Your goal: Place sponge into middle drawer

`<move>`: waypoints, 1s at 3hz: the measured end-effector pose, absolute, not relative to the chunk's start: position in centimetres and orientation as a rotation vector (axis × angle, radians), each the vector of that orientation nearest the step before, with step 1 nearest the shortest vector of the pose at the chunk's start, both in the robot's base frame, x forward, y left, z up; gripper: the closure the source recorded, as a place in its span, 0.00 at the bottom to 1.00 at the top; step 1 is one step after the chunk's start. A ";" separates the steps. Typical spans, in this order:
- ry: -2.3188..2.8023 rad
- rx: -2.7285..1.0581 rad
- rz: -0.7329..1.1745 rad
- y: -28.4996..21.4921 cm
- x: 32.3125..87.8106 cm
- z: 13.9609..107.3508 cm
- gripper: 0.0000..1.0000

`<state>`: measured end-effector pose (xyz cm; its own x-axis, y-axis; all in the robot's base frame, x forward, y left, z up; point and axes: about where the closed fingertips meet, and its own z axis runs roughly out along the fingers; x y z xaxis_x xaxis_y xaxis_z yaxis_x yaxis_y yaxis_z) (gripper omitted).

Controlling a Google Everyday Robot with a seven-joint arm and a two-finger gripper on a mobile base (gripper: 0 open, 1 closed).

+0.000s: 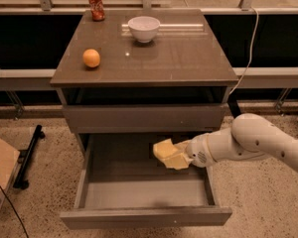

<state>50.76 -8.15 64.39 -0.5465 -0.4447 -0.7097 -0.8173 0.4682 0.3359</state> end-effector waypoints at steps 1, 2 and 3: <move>2.213 -1.020 0.966 -7.5 50.4 60.6 1.00; 2.254 -0.961 1.020 -7.1 50.0 56.4 1.00; 2.284 -0.894 1.045 -7.0 49.9 53.5 1.00</move>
Offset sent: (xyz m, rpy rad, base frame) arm -0.0094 0.0106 -0.1271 0.0657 0.1765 -0.0680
